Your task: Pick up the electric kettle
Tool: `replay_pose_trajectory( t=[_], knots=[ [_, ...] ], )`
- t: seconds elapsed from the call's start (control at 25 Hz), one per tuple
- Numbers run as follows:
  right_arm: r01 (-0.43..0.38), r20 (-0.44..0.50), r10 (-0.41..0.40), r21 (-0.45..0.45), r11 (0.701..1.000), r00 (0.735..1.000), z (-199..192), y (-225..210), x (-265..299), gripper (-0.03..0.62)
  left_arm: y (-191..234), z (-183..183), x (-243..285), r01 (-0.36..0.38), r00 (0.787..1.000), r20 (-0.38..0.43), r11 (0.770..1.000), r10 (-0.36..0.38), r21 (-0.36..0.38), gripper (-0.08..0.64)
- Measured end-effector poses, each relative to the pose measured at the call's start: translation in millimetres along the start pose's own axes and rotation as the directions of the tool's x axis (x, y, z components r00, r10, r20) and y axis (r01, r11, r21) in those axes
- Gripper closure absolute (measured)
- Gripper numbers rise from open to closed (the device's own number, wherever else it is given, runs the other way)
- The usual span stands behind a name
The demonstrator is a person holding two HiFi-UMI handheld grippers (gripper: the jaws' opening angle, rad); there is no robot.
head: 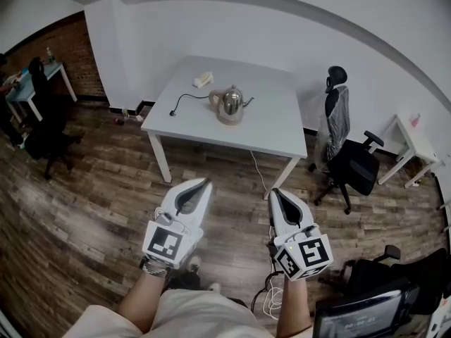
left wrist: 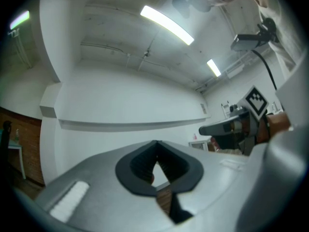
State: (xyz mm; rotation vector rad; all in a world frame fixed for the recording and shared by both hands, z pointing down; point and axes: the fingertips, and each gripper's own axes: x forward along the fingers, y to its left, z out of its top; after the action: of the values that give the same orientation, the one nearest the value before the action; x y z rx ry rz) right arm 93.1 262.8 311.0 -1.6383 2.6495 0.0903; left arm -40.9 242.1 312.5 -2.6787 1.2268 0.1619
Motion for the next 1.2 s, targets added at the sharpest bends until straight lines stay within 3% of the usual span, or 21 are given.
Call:
replay_pose_trajectory(
  t=[0.32, 0.88, 1.2],
  knots=[
    [0.01, -0.007, -0.01, 0.004, 1.0, 1.0, -3, 2, 3, 0.589, 11, -28, 0, 0.009, 0.993, -0.114, 0.999, -0.002, 0.054, 0.555],
    [0.056, -0.005, -0.056, 0.022, 0.998, 0.998, -6, -19, 27, 0.589, 38, -40, 33, 0.003, 0.995, -0.096, 1.0, -0.002, 0.004, 0.554],
    [0.052, -0.013, -0.051, 0.017, 0.999, 0.999, -10, -34, 70, 0.589, 72, -56, 61, -0.029, 0.99, -0.14, 0.999, 0.034, 0.036, 0.557]
  ],
)
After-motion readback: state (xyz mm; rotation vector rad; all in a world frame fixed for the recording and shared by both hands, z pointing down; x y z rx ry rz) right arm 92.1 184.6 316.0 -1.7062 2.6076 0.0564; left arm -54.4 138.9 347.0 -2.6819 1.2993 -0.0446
